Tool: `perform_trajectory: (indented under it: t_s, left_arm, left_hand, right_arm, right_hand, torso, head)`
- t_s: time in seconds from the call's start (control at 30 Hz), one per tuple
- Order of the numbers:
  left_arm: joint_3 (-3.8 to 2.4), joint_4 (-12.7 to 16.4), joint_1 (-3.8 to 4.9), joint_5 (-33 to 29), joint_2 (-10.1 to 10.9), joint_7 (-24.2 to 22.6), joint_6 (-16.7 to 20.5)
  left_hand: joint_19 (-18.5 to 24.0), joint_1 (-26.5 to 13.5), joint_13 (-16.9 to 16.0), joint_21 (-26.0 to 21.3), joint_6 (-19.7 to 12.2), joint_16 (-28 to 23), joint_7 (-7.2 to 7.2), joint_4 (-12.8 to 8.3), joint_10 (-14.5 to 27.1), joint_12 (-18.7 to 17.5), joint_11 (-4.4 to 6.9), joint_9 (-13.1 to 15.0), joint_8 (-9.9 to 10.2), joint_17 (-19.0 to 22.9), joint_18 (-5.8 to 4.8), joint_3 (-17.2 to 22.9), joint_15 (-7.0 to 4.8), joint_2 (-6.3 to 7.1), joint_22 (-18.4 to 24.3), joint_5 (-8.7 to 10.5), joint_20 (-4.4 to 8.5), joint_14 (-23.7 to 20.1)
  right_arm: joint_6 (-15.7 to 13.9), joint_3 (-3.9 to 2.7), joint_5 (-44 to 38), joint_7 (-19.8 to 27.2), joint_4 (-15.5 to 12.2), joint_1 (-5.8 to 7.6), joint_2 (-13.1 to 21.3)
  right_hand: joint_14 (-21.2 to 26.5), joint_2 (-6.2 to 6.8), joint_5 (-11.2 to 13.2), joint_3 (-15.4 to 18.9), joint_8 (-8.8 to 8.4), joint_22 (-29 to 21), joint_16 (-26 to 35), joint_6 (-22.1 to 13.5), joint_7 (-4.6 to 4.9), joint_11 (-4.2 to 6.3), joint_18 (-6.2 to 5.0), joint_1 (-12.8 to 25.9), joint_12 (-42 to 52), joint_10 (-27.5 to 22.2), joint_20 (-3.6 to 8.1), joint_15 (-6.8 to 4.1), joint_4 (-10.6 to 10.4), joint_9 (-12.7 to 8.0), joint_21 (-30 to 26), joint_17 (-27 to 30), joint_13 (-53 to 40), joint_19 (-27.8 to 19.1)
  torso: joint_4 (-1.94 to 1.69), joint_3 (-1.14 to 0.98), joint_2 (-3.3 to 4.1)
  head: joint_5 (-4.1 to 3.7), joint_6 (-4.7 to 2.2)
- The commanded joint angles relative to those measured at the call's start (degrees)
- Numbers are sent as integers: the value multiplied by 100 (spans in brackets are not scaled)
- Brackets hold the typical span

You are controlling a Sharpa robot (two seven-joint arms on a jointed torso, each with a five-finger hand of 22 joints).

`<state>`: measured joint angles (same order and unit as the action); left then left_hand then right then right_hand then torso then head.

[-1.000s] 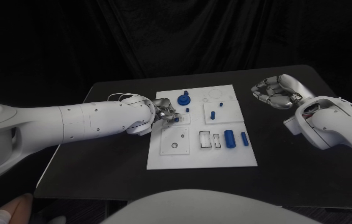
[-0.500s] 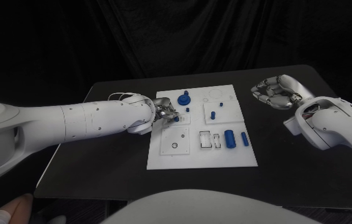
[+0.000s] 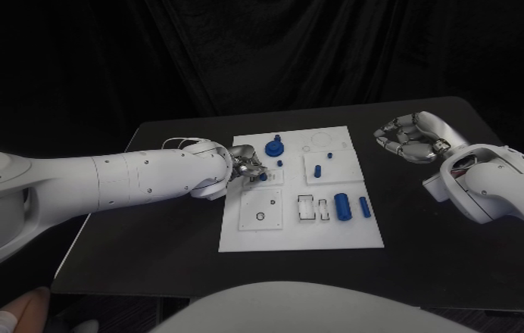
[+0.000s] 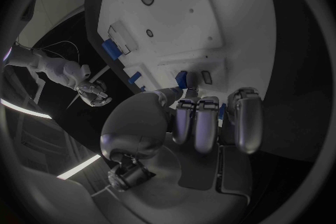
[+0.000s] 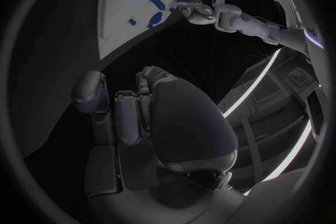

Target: Assemble the parts on the task board

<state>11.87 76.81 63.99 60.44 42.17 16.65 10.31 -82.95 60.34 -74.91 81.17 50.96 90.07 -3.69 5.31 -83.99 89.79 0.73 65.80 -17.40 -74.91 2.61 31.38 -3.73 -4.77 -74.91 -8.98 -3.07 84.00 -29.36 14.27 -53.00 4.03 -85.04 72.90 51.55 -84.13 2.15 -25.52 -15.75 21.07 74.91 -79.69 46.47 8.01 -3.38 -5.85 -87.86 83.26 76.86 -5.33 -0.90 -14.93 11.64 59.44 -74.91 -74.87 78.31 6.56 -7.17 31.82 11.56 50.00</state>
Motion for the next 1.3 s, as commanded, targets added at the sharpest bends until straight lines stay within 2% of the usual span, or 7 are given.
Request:
perform_trajectory:
  t_s: [0.03,0.2,0.4,0.67,0.83,1.03,1.3]
  left_arm:
    - [23,-6,-28,-22,1,82,-133]
    - [23,-2,-28,-22,6,109,-69]
    - [23,13,-28,-22,44,153,59]
    - [22,130,-28,-22,183,126,430]
    - [22,274,-26,-22,324,48,686]
    - [19,486,-12,-22,533,-124,1029]
    - [-14,825,111,-22,864,-283,1277]
  left_hand:
    - [26,-116,-1509,-39,5,-7,-3,-180,-601,21,-34,13,-41,-1509,32,225,43,30,-826,31,-4,600]
    - [26,-431,-1509,-52,35,-7,4,79,-601,21,-35,29,-52,-1509,33,-139,48,159,-835,-234,-15,600]
    - [14,-746,-1509,-55,55,-7,-6,476,-601,21,-42,-6,-13,-1509,32,-713,53,288,-850,-235,-15,600]
    - [-50,-1047,-1509,-20,157,-7,23,1112,-601,21,-21,-56,21,-1509,17,-1664,29,391,-905,122,5,600]
    - [-81,-1194,-1509,1,190,-7,31,1141,-601,21,-14,-64,27,-1509,9,-2018,22,325,-932,213,15,600]
    - [-112,-1183,-1509,36,228,-7,44,1133,-601,21,-3,-61,14,-1509,-3,-2119,15,250,-961,114,21,600]
    - [-204,-512,-1509,139,327,-7,111,1008,-601,21,56,-29,-45,-1509,-35,-2226,-37,117,-1050,-508,68,600]
  right_arm:
    - [34,-5,-27,-81,-7,-14,2]
    - [34,-5,-27,-84,-6,-14,4]
    - [27,-5,-27,-85,-8,-14,14]
    - [15,-5,-27,-77,-14,-14,41]
    - [15,-5,-27,-79,-8,-14,45]
    - [12,-5,-27,-79,7,-14,32]
    - [10,-5,-27,-78,23,-14,30]
  right_hand:
    - [-96,-12,-18,-32,27,693,21,-32,8,-2,-30,-36,-35,-47,-10,26,6,-7,-19,-499,9,-31]
    - [-97,-12,-18,-32,28,693,19,-33,9,-2,-30,-35,-32,-43,-10,26,5,-7,-21,-500,4,-32]
    - [-96,-7,-19,-30,29,692,21,-39,12,-5,-30,-26,-34,-47,-10,27,0,-9,-23,-499,8,-33]
    - [-97,15,-24,-20,35,693,18,-49,16,-9,-29,-1,-33,-48,-11,31,-11,-12,-22,-500,10,-32]
    - [-97,19,-27,-19,36,693,17,-50,17,-10,-29,4,-32,-48,-12,31,-14,-12,-21,-501,9,-31]
    - [-97,19,-27,-19,36,693,17,-50,17,-10,-29,4,-32,-48,-12,31,-14,-12,-21,-501,9,-31]
    - [-97,19,-27,-19,36,693,17,-50,17,-10,-29,4,-32,-48,-12,31,-14,-12,-21,-501,9,-31]
  torso:
    - [-3,-1,-2]
    - [-3,-2,-2]
    - [1,-1,-2]
    - [3,1,-2]
    - [3,1,0]
    - [-2,4,0]
    - [2,-5,-7]
  head:
    - [-3,0]
    - [-3,0]
    - [-3,0]
    - [-16,0]
    - [-9,0]
    - [-8,0]
    - [-11,0]
